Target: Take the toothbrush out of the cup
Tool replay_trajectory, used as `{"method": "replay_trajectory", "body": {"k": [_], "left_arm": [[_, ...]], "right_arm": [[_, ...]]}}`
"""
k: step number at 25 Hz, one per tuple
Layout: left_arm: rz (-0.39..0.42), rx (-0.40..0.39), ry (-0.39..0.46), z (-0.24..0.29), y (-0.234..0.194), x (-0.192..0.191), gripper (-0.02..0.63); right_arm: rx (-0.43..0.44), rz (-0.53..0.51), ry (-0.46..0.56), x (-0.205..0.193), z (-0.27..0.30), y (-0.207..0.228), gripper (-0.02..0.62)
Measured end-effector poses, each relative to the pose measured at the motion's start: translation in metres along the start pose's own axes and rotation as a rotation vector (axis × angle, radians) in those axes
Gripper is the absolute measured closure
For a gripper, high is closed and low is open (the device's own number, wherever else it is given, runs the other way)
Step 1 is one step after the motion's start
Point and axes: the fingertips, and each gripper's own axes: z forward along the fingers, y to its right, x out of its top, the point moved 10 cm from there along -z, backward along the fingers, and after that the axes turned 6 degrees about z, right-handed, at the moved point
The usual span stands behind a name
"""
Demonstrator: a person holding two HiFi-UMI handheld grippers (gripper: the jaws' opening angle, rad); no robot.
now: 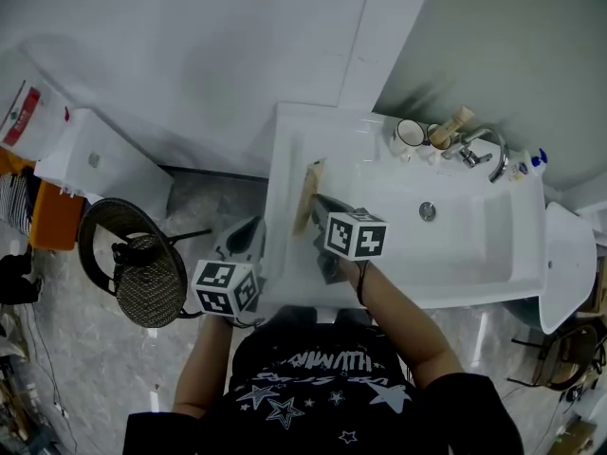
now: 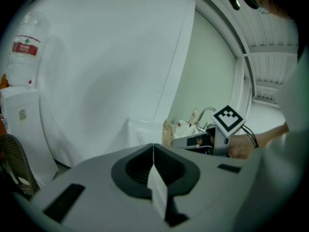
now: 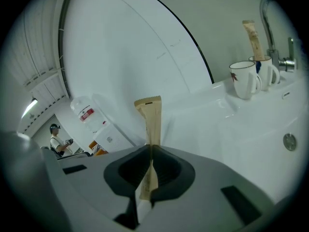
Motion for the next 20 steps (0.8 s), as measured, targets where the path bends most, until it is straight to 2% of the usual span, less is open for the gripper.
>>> {"method": "replay_trajectory", "body": {"k": [5, 14, 20], "left_arm": [[-0.01, -0.018, -0.008, 0.0, -0.008, -0.005, 0.588], [-0.016, -0.05, -0.029, 0.007, -0.016, -0.01, 0.588], [-0.019, -0.059, -0.041, 0.016, -0.019, -0.01, 0.588]], "right_arm": [[-0.025, 0.023, -0.025, -0.009, 0.014, -0.002, 0.566], [-0.108, 0.132, -0.046, -0.021, 0.038, 0.007, 0.566], [-0.127, 0.139, -0.073, -0.025, 0.048, 0.01, 0.565]]}}
